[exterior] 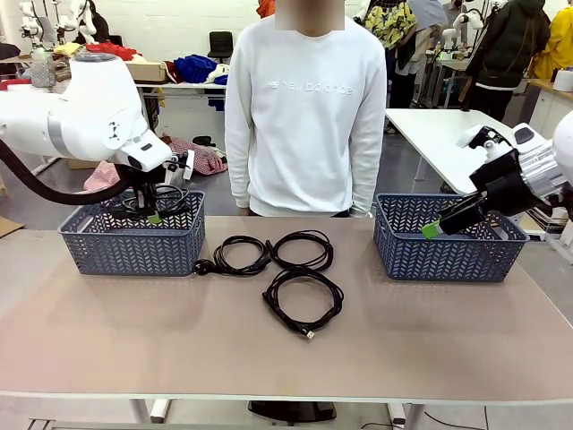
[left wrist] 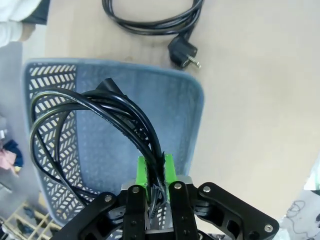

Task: Organize the cables according to human instructions.
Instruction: Pick up a bundle of cables and place it in the basket indicated by the human.

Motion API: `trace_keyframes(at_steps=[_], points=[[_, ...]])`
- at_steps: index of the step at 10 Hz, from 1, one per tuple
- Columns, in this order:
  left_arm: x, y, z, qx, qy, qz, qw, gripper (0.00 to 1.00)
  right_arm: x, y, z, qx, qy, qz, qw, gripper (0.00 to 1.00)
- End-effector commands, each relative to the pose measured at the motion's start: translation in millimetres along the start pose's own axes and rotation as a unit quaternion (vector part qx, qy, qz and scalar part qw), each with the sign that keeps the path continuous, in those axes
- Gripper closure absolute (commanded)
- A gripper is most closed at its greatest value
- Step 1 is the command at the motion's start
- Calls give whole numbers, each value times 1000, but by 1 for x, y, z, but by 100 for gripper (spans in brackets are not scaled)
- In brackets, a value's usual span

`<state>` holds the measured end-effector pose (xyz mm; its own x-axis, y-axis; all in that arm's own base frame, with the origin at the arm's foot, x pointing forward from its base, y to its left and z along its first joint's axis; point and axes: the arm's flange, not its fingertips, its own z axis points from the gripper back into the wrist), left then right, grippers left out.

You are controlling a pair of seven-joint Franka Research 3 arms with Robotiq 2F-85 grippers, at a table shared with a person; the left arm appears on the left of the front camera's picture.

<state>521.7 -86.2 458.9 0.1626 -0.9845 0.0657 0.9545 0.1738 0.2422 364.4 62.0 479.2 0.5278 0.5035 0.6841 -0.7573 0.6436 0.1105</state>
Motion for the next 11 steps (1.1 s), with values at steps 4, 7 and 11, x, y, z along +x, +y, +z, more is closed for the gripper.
trace_keyframes(at_steps=[4, 7, 11], points=[[-13, 32, -16, 20, 4, -4, 1000, 85, 0, -3, -1, 7, -7, 4, 1000, 0], [-19, 36, -24, 11, 3, -2, 1000, 85, 0, -3, -1, 7, -7, 4, 1000, 0], [-25, 39, -30, 2, 10, 3, 1000, 61, 0, -3, -1, 7, -7, 4, 1000, 0]])
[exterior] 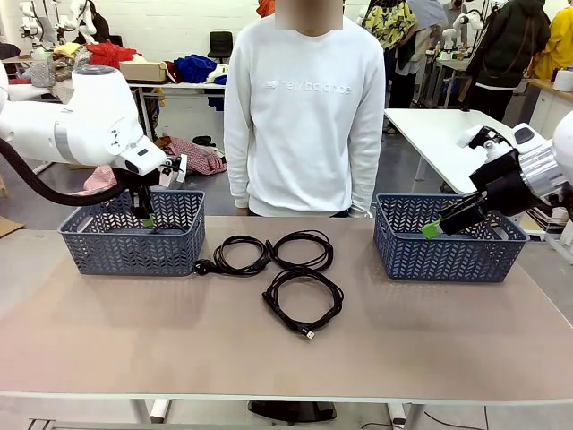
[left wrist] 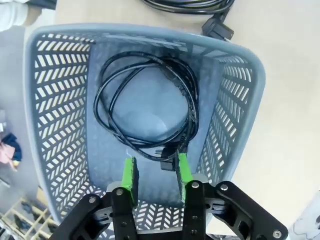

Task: Organize the cables according to human instructions.
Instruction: Pick up a bundle of cables and place it in the basket indicated by the human.

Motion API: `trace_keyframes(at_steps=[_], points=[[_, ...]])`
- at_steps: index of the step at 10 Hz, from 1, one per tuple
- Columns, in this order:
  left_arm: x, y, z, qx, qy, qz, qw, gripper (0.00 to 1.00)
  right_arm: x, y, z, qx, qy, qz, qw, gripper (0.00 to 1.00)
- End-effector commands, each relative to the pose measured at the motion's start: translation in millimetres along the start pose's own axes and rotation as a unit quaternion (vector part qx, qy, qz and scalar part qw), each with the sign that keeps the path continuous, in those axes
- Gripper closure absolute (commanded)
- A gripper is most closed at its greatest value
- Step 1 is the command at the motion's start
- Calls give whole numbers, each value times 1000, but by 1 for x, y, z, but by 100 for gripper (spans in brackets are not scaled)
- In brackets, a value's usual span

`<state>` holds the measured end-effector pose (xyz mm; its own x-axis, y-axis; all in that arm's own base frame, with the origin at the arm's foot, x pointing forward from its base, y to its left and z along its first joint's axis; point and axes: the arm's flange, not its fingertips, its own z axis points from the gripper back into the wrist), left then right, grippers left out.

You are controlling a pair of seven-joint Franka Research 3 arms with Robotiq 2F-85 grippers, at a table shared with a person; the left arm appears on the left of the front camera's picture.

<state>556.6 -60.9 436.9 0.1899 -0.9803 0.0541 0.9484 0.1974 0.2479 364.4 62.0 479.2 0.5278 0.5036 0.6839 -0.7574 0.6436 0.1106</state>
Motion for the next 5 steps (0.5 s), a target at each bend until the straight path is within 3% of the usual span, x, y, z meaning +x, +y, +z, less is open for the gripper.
trace_keyframes(at_steps=[1, 2, 3, 4, 5], points=[[-4, 7, 0, -5, -1, -8, 1000, 27, 0, -3, -1, 7, -7, 4, 1000, 0], [-4, 9, 0, -8, -2, -4, 1000, 41, 0, -3, -1, 7, -7, 4, 1000, 0], [-3, 10, 1, -11, -2, -1, 1000, 8, 0, -3, -1, 7, -7, 4, 1000, 0], [-4, 12, 1, -15, -8, 5, 1000, 22, 0, -3, -1, 7, -7, 4, 1000, 0], [-3, 13, 2, -16, -9, 9, 1000, 0, 0, -3, -1, 7, -7, 4, 1000, 0]])
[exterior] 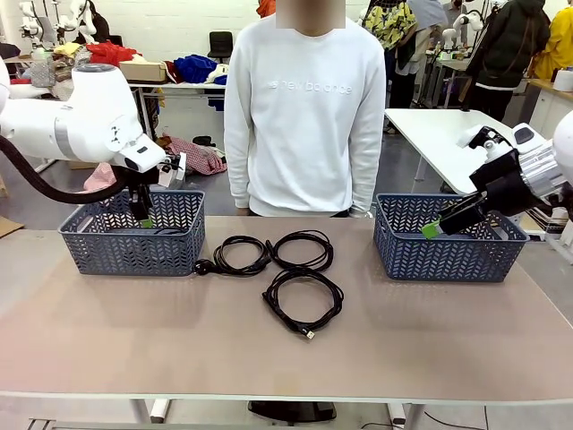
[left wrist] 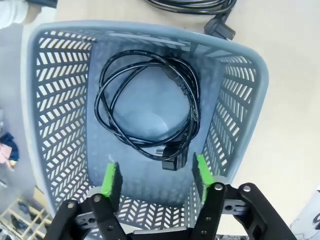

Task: Organize the cables according to human instructions.
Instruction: Pick up a bundle of cables and place it in the basket indicated by the human.

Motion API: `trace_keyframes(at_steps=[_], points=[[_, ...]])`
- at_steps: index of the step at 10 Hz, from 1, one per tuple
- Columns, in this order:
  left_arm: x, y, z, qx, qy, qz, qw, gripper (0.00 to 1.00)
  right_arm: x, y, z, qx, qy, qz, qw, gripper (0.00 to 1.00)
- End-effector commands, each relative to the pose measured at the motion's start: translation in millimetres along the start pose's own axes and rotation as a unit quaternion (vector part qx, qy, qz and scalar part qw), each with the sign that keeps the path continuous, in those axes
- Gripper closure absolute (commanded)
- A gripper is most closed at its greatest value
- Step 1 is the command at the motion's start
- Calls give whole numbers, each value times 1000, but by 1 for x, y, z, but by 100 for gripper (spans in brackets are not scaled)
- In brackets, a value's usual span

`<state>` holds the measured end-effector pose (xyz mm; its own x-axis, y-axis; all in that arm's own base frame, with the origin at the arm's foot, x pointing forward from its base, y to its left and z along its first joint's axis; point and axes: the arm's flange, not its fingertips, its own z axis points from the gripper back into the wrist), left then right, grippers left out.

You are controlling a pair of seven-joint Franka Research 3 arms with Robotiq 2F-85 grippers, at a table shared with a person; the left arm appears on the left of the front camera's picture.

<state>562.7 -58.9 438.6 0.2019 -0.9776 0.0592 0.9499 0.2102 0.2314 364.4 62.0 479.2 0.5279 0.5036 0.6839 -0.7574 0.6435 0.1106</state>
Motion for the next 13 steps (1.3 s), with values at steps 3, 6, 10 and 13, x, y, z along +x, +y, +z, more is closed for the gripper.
trace_keyframes(at_steps=[3, 6, 10, 13], points=[[-2, 11, 4, -12, -15, 15, 1000, 0, 0, -3, -1, 7, -7, 4, 1000, 0], [-1, 13, 15, -5, -17, 19, 1000, 0, 0, -3, -1, 7, -7, 4, 1000, 0], [0, 10, 10, 0, -9, 13, 1000, 0, 0, -3, -1, 7, -7, 4, 1000, 0], [11, -1, 24, 2, -60, 40, 997, 0, 0, -3, -1, 7, -7, 4, 1000, 0]])
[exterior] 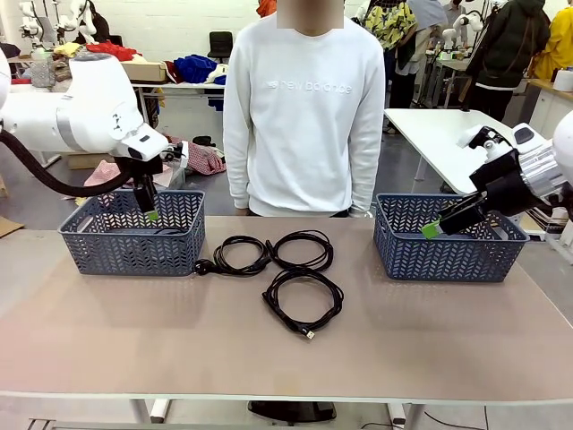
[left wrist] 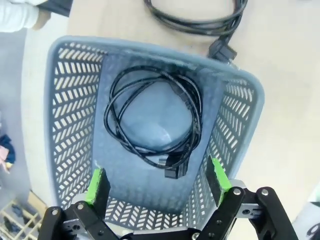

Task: Organize the cables according to human instructions.
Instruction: Pick up a bundle of cables and place it in the basket indicated by the human.

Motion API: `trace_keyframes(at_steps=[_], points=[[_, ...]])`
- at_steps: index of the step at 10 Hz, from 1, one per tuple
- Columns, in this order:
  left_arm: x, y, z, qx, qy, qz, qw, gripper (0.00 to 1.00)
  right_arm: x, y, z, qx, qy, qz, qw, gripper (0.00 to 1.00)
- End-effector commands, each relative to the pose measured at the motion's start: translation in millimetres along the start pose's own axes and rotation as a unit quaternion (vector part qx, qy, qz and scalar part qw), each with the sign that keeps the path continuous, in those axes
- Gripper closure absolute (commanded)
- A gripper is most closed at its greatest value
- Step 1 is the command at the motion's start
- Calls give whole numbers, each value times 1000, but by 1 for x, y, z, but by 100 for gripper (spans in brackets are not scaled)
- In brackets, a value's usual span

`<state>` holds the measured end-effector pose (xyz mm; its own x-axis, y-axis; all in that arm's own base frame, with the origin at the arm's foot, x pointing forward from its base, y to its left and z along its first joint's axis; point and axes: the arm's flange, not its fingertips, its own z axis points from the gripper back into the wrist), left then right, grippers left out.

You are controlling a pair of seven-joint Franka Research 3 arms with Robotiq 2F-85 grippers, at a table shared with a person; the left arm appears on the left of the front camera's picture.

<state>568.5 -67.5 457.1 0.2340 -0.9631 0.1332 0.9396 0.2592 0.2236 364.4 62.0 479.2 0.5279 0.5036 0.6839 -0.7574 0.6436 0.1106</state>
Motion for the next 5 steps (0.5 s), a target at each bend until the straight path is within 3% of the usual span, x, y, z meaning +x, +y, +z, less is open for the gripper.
trace_keyframes(at_steps=[1, 5], points=[[7, -25, 17, 9, -41, 26, 999, 0, 0, -3, -1, 7, -7, 4, 1000, 0], [19, -98, 32, 7, -88, 57, 994, 0, 0, -3, -1, 7, -7, 4, 1000, 0]])
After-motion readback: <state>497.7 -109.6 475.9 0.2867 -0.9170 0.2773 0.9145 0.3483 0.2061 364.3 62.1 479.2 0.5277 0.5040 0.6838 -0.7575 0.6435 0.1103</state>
